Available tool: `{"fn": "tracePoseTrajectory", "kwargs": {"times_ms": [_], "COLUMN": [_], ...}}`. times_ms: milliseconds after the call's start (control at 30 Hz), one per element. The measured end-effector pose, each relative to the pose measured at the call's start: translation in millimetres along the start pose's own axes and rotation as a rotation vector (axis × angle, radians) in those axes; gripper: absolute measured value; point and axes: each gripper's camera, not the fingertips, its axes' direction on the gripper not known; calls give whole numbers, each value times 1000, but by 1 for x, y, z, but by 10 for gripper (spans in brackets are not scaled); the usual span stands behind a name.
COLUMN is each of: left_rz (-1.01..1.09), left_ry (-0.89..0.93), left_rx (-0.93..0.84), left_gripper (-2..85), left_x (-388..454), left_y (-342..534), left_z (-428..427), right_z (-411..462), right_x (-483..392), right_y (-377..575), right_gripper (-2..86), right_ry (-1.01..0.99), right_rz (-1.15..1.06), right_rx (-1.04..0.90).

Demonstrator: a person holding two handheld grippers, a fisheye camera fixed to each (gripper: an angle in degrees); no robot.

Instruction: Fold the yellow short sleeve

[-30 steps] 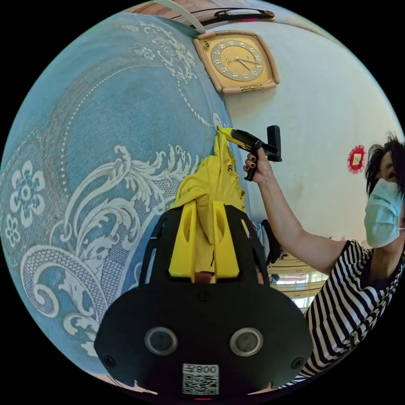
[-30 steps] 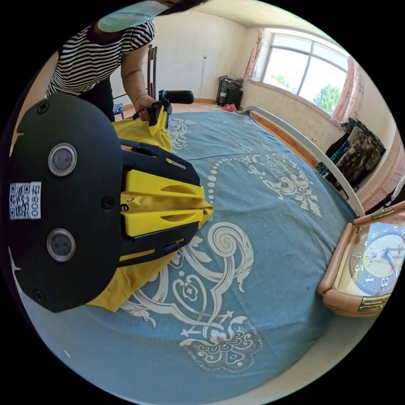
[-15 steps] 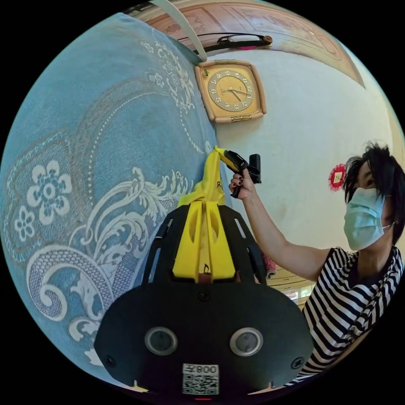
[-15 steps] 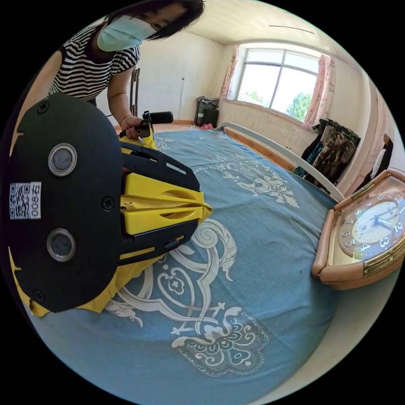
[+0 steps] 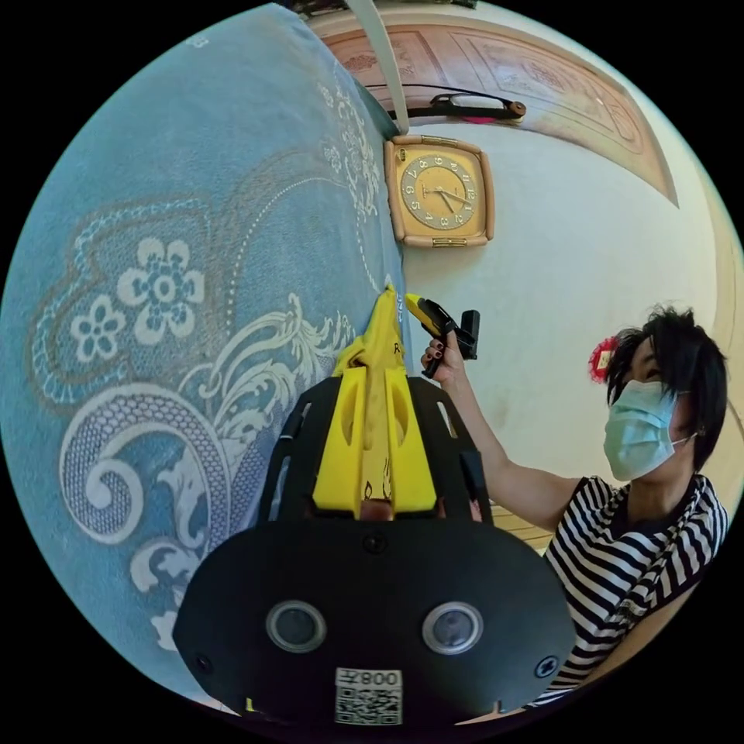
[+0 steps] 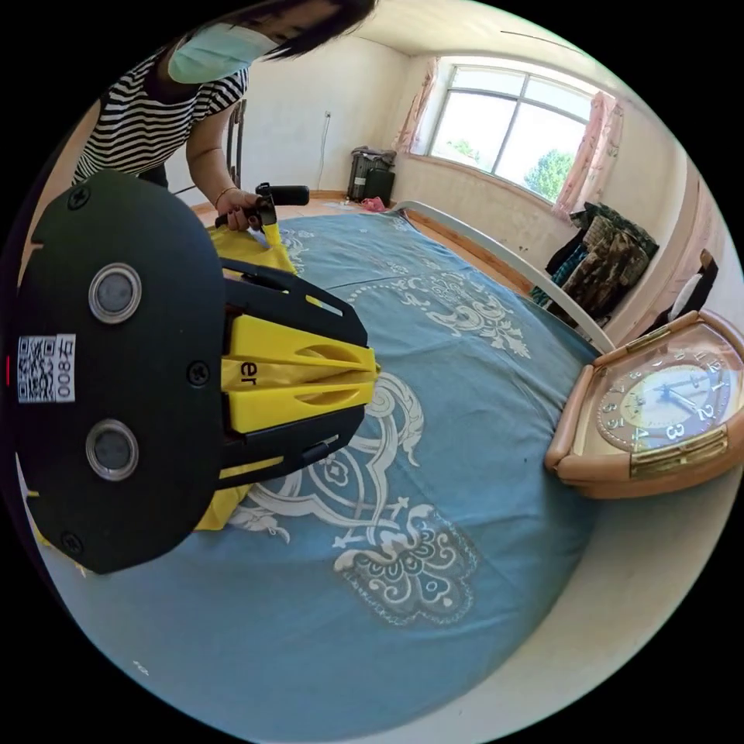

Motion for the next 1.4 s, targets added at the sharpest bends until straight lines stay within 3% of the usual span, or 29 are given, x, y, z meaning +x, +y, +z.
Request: {"fn": "tracePoseTrajectory", "kwargs": {"times_ms": [167, 333, 633, 833, 1000, 1267, 1400], "left_rz": [159, 166, 218, 203, 221, 170, 170], "left_ry": [-105, -316, -312, -507, -637, -659, -667], "left_rx": [-105, -133, -150, -320, -534, -501, -581], "left_gripper": [21, 9, 29, 53, 32, 18, 31], "left_x": [28, 26, 40, 43, 38, 40, 40], "left_y": [4, -3, 25, 56, 68, 69, 79], "left_z": [8, 24, -6, -32, -5, -21, -13], "right_z": [-10, 41, -20, -18, -11, -10, -16], "right_x": [-19, -12, -4, 0, -2, 12, 13], "right_y": [59, 102, 205, 341, 436, 523, 578], "right_gripper": [4, 0, 2, 1, 1, 1, 1], "right_ry": [-81, 22, -45, -120, -136, -110, -136], "right_rz": [-86, -48, -8, 118, 251, 370, 435], "right_rx": [73, -174, 92, 51, 43, 108, 164]}}
